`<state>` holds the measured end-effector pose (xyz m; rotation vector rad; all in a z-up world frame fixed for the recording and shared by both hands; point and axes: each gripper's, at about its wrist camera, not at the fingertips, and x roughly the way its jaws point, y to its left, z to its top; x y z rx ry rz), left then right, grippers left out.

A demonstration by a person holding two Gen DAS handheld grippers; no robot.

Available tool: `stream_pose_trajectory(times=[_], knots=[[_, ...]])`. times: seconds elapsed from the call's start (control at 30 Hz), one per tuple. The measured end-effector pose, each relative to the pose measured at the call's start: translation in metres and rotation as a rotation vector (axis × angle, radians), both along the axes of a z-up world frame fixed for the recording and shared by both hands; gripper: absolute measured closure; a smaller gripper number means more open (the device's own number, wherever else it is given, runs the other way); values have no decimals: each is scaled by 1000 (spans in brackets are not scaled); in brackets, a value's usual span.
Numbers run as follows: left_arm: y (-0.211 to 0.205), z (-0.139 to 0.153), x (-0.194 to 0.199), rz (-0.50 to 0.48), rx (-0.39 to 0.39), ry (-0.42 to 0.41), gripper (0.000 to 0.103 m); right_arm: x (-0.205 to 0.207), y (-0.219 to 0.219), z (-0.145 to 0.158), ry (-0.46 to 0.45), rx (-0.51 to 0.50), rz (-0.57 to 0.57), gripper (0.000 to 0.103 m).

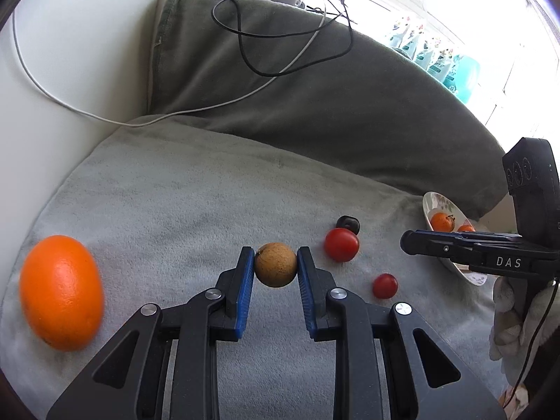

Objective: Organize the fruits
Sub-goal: 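Carry the brown fruit and plum to the plate with both grippers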

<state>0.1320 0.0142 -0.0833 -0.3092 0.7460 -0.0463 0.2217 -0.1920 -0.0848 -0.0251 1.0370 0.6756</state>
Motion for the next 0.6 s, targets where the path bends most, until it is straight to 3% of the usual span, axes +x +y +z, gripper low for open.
stream_pose_trajectory(times=[0.6], knots=[[-82, 25, 11, -159, -21, -48, 80, 4, -81, 29, -74, 42, -129, 78]])
